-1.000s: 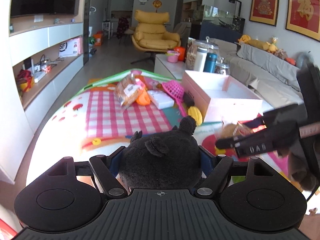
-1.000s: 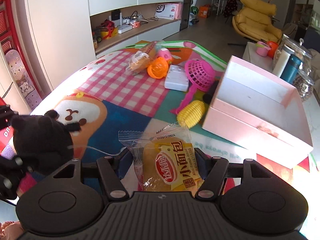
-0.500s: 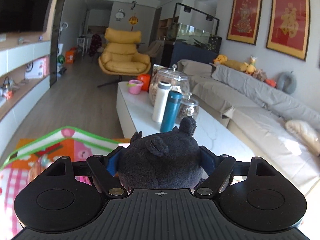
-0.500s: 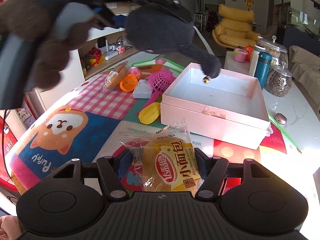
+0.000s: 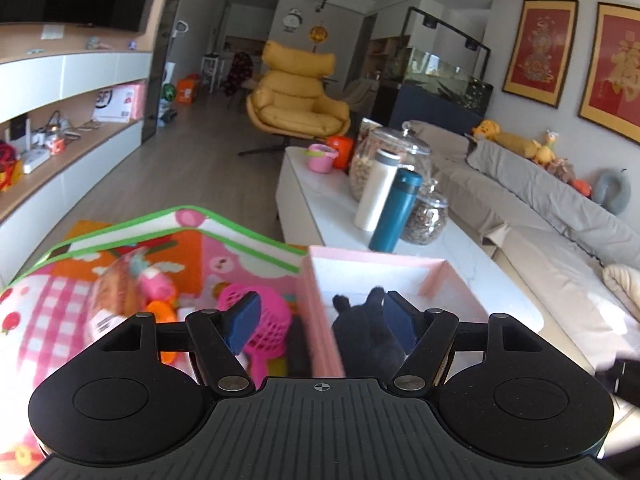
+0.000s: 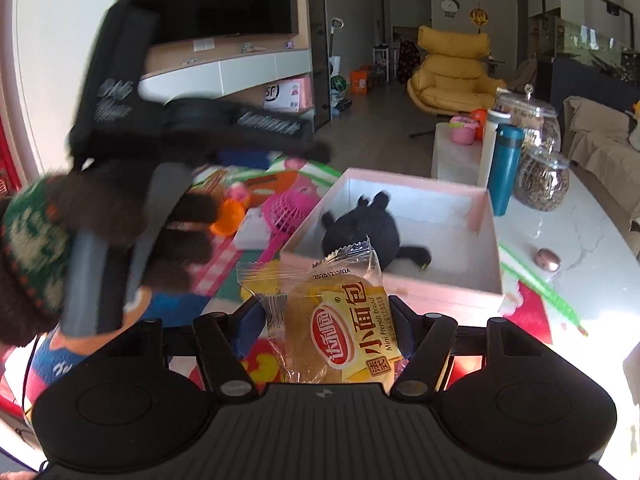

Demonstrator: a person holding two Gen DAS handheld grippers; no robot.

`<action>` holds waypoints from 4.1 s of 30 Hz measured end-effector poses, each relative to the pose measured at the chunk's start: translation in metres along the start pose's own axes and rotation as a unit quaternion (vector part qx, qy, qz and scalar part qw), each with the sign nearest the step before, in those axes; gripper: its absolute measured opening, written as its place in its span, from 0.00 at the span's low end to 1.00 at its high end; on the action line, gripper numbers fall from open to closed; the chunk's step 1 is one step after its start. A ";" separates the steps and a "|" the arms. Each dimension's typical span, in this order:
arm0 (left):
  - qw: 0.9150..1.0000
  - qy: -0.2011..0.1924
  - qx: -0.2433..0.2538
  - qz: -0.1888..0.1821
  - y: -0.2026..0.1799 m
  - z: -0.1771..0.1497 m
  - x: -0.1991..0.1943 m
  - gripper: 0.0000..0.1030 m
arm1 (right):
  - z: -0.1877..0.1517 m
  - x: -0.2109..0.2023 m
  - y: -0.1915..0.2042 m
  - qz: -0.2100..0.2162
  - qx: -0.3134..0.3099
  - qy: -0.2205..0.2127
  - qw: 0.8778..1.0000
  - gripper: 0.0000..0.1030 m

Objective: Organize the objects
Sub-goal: 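Carry the plush into the pink box with the left gripper while the right gripper places the wrapped bun there, then grasp the yellow corn toy with the left gripper while the right gripper grasps the wrapped bread loaf, then lower the corn into the pink box with the left gripper while the right gripper drops the loaf in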

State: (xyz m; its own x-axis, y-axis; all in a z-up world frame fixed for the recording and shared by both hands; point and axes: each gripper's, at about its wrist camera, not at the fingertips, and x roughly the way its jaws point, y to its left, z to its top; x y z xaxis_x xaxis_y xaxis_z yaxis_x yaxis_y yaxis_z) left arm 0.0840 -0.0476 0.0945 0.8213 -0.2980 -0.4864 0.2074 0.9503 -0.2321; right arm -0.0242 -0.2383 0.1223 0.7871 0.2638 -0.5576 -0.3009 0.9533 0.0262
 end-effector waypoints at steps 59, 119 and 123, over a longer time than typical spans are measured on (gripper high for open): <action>0.999 0.012 -0.021 0.028 0.137 -0.116 -0.088 0.33 | 0.082 0.260 0.243 -0.063 -0.195 0.106 0.973 0.83; 0.996 0.049 0.012 -0.075 -0.057 -0.012 0.065 0.33 | -0.071 -0.001 0.047 0.017 -0.004 0.092 0.996 0.53; 0.997 0.037 -0.023 -0.068 -0.025 -0.018 0.042 0.33 | -0.059 0.000 0.042 0.013 -0.001 0.082 0.997 0.53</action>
State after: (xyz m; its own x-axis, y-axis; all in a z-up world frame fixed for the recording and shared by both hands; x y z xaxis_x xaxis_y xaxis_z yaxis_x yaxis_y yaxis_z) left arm 0.1033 -0.0852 0.0649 0.7455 -0.4320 -0.5076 0.2883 0.8956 -0.3387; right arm -0.0683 -0.2072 0.0743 0.6808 0.2600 -0.6848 -0.3213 0.9462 0.0398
